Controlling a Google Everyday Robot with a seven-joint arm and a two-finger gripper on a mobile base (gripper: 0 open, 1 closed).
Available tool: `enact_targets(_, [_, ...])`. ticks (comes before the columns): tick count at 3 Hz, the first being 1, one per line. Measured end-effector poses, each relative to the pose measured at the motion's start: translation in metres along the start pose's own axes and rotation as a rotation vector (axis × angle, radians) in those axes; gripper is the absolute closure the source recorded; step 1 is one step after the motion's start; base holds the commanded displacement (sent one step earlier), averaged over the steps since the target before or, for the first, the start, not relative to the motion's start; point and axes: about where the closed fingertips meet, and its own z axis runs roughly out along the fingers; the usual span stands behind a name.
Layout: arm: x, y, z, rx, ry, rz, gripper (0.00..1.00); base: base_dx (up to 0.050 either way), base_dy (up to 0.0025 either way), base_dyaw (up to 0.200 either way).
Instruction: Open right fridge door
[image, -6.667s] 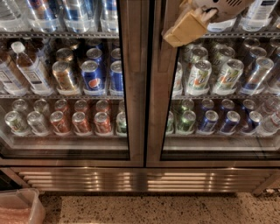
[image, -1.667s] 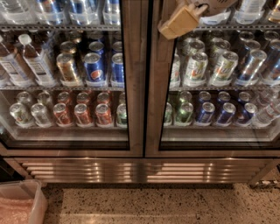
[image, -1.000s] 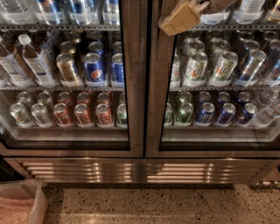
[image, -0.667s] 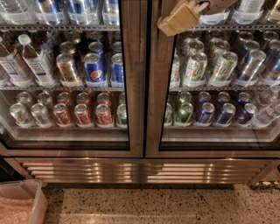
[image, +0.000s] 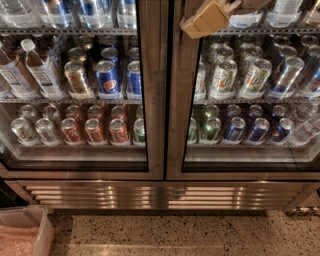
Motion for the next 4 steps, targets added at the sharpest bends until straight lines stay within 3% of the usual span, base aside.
enact_targets(4, [0.0018, 0.0024, 0.001, -0.005, -0.024, -0.001, 1.0, 0.0, 0.0, 0.0])
